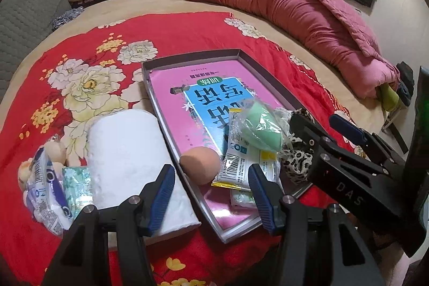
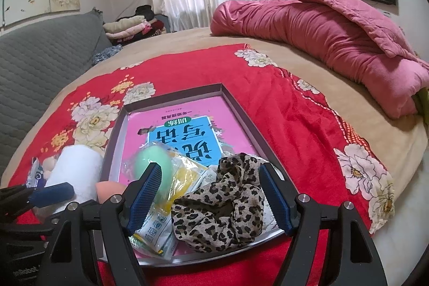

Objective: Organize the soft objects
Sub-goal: 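Withdraw both open tools slightly from the tray, then move both open tools toward the purple-dress teddy bear and white-blue wipes pack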

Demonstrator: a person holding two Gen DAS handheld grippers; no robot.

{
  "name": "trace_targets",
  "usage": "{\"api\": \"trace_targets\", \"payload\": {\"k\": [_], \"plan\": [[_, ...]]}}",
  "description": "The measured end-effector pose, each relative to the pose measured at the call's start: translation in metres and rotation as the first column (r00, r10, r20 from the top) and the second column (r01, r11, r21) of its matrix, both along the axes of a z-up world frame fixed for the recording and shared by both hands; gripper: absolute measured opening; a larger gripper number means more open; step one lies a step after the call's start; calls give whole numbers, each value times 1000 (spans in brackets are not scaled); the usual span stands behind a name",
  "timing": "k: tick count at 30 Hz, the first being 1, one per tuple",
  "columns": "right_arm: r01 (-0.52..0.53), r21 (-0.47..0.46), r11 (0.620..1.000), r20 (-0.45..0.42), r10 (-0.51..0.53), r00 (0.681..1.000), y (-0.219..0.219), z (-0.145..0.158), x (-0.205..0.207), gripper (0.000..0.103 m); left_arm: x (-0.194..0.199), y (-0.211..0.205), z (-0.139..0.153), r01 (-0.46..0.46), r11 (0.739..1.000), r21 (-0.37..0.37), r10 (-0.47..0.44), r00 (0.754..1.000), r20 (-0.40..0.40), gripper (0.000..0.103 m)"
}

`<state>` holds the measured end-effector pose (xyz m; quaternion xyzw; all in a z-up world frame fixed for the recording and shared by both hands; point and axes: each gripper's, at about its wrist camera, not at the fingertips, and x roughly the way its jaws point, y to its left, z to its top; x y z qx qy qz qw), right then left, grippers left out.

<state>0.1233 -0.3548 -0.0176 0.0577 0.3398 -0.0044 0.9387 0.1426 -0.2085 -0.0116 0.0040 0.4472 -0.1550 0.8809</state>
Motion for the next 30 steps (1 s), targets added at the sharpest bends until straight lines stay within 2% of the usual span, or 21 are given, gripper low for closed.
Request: {"api": "trace_targets", "payload": {"k": [3, 17, 23, 30], "plan": [[7, -4, 1000, 10, -7, 1000, 0, 3, -1, 77, -3, 4, 5, -8, 1000, -2, 9, 1000, 10, 65], [-1, -48, 999, 57, 4, 998, 17, 22, -12, 77, -22, 31, 28, -46, 999, -24, 47, 997, 56, 65], [-17, -73, 997, 76, 22, 997, 32, 28, -18, 77, -37, 44, 32, -56, 998, -6, 56, 995, 77, 66], [-34, -102, 994, 95, 43, 995, 46, 36, -23, 77, -47, 65, 31, -85, 996, -23, 86, 994, 68, 66]]}}
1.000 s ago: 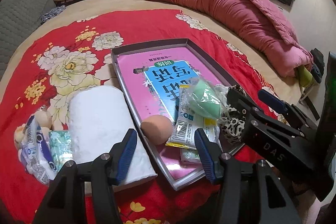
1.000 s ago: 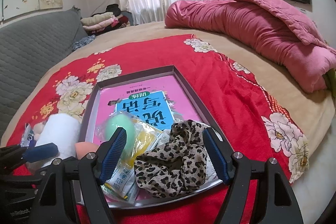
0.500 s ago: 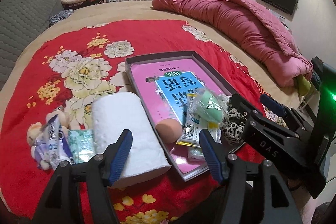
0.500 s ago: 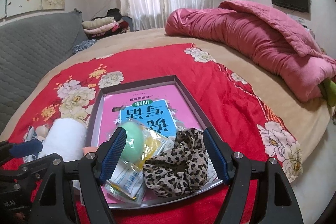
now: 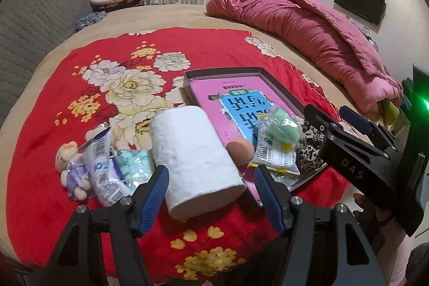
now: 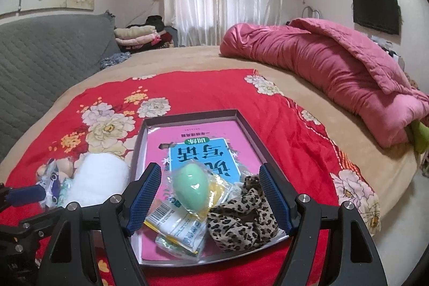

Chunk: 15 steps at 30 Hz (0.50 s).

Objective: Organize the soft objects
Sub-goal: 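Move both open tools toward the purple-dress teddy bear and white-blue wipes pack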

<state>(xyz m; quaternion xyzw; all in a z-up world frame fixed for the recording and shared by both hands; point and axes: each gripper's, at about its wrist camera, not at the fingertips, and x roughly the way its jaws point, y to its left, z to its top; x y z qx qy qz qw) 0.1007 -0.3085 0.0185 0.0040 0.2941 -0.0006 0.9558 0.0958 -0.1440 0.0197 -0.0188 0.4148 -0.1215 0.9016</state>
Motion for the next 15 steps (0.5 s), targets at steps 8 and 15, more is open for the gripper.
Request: {"api": "trace_targets", "payload": {"k": [8, 15], "plan": [[-40, -37, 999, 31, 41, 999, 20, 10, -8, 77, -6, 27, -1, -43, 999, -33, 43, 999, -13, 66], [-75, -58, 996, 40, 77, 996, 39, 16, -13, 77, -13, 55, -3, -89, 994, -71, 87, 996, -27, 66]]}}
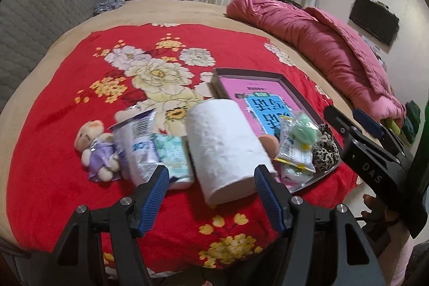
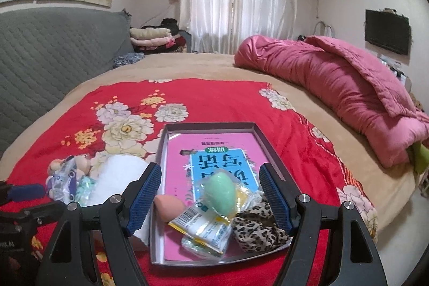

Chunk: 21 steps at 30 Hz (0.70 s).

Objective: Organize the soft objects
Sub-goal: 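Move both open tools toward the purple-dress teddy bear and white-blue wipes pack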

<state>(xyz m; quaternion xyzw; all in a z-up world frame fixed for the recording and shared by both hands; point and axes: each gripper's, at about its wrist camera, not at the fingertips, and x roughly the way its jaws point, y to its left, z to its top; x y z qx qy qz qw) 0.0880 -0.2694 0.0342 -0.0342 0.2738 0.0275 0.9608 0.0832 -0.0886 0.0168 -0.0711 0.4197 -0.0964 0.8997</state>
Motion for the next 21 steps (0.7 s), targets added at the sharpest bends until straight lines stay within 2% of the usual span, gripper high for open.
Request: {"api": "trace_targets", "payload": {"k": [13, 21], "plan": [[-130, -34, 991, -2, 130, 991, 48, 7, -11, 77, -6, 74, -17, -134, 988, -77, 130, 990, -59, 66], [-262, -50, 964, -23, 261, 965, 93, 6, -21, 77, -7, 114, -24, -214, 970, -116, 206, 975, -79, 66]]}}
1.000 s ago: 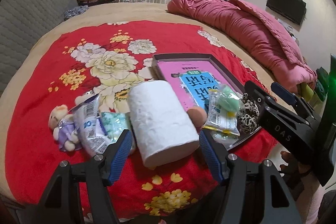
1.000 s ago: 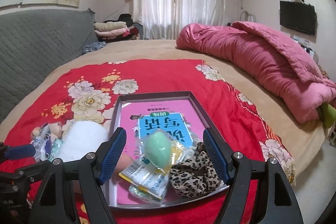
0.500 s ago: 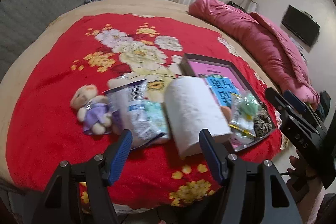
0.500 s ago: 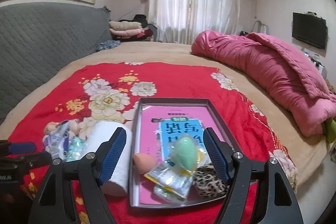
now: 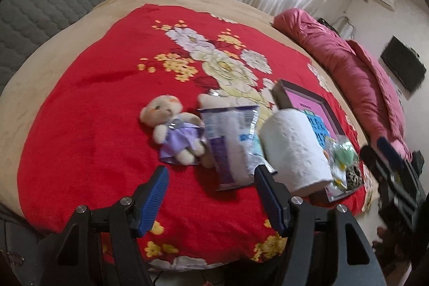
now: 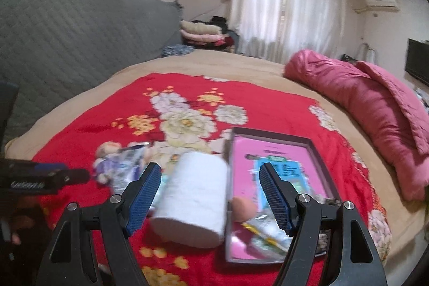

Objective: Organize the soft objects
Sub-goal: 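Move both open tools toward the purple-dress teddy bear and white-blue wipes pack, then grasp the white-blue wipes pack with the right tool while the left tool grasps the purple-dress teddy bear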

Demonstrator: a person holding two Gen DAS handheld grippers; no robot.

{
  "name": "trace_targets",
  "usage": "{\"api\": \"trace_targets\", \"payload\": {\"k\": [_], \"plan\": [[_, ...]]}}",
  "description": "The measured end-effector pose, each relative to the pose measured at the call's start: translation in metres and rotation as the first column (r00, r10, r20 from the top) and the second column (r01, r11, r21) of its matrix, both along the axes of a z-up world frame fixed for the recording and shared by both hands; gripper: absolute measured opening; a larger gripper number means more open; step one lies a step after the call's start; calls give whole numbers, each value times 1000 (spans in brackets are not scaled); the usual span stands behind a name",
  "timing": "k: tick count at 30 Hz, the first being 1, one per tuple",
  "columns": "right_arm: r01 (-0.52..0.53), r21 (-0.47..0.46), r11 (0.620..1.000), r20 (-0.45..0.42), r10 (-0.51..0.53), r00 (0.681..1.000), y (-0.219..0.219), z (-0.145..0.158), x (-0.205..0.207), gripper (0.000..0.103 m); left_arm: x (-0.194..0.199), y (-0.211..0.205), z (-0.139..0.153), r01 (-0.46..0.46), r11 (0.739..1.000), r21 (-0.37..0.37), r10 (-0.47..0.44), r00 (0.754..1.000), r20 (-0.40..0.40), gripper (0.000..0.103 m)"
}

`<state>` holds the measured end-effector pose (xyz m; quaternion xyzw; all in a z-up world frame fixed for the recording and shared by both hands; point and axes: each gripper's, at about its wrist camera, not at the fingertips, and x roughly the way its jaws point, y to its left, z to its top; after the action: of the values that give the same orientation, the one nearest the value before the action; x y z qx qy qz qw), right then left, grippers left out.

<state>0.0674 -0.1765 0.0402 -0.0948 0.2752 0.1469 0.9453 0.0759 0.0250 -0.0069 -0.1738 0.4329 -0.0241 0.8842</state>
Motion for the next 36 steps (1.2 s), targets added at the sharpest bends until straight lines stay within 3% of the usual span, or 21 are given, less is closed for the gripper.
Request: {"api": "trace_targets", "payload": {"k": [15, 27, 36], "plan": [[-176, -69, 982, -63, 172, 983, 77, -30, -4, 77, 13, 40, -22, -78, 995, -59, 76, 997, -25, 66], [-224, -102, 969, -118, 212, 970, 107, -59, 8, 77, 43, 54, -49, -110, 982, -150, 98, 992, -84, 66], [-229, -139, 964, -143, 209, 967, 122, -81, 25, 77, 57, 54, -59, -105, 980, -168, 89, 991, -100, 66]]}}
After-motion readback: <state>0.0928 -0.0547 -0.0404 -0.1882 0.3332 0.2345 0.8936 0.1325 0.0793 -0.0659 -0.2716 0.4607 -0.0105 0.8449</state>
